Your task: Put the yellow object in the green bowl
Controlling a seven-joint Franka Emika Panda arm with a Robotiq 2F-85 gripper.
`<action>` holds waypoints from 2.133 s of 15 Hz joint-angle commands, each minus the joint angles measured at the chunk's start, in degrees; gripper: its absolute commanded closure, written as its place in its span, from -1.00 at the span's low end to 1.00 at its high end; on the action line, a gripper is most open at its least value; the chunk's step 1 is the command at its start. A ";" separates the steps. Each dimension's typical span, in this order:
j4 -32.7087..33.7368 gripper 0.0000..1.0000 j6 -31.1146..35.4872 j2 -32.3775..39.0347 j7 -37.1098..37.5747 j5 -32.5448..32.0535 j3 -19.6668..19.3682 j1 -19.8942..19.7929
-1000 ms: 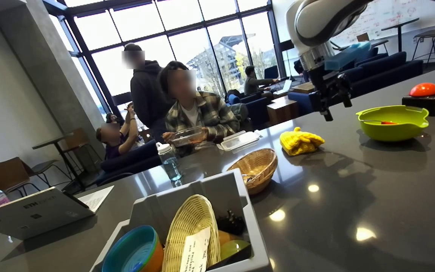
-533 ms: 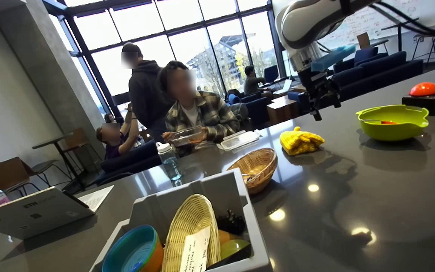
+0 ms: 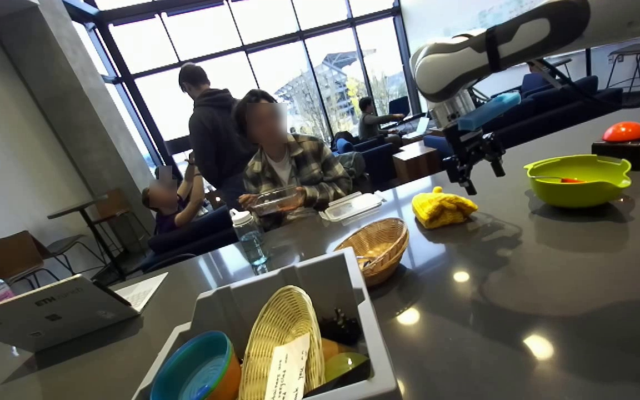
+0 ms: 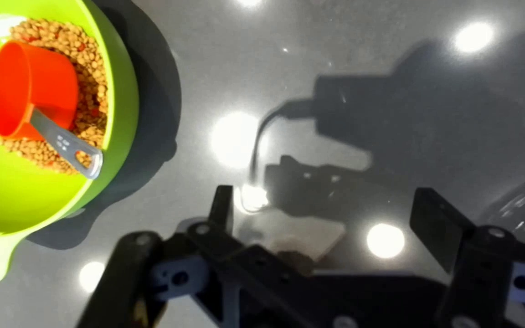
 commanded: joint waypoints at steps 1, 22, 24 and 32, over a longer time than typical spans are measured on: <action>9.38 -1.00 1.94 4.17 -0.78 1.57 -3.96 1.32; 8.58 -1.00 23.11 9.69 -0.50 8.43 -3.31 -2.31; 15.45 -1.00 20.57 13.59 -1.02 9.46 -4.93 -1.79; 8.02 -1.00 25.76 9.99 0.25 7.87 -4.28 -2.41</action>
